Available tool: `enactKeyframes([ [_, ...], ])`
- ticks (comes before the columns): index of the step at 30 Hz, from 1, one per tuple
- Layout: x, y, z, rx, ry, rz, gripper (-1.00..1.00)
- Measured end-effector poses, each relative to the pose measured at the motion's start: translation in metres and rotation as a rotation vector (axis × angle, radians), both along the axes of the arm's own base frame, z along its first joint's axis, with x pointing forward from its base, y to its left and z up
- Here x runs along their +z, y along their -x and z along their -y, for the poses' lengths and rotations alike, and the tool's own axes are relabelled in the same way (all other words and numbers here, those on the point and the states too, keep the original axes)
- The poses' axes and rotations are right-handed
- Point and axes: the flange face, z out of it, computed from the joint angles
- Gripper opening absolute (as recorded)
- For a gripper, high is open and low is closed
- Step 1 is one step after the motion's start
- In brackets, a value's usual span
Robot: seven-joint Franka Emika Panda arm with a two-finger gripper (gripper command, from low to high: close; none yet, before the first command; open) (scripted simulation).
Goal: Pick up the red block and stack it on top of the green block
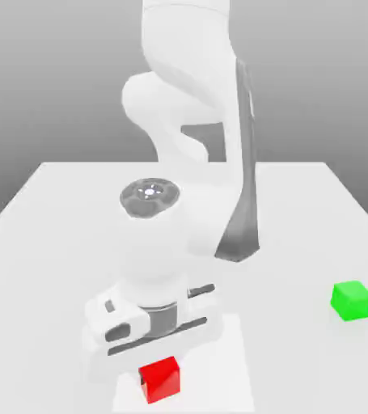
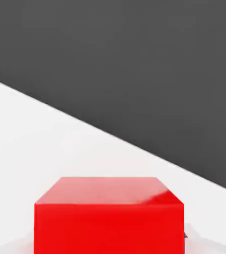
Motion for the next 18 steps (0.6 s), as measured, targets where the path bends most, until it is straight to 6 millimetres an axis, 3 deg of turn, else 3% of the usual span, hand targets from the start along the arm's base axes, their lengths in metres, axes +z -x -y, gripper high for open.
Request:
enactKeyframes([
  [3, 0.028, 0.002, -0.003, 0.009, -0.003, -0.003, -1.0],
  [7, 0.039, 0.013, -0.085, 0.337, -0.017, -0.016, -1.0],
  [10, 0.044, 0.033, -0.148, 0.599, -0.023, -0.021, -1.0],
  [13, 0.05, 0.067, -0.219, 0.899, -0.023, -0.023, -1.0],
  [18, 0.062, 0.154, -0.327, 1.449, -0.012, -0.017, -1.0],
])
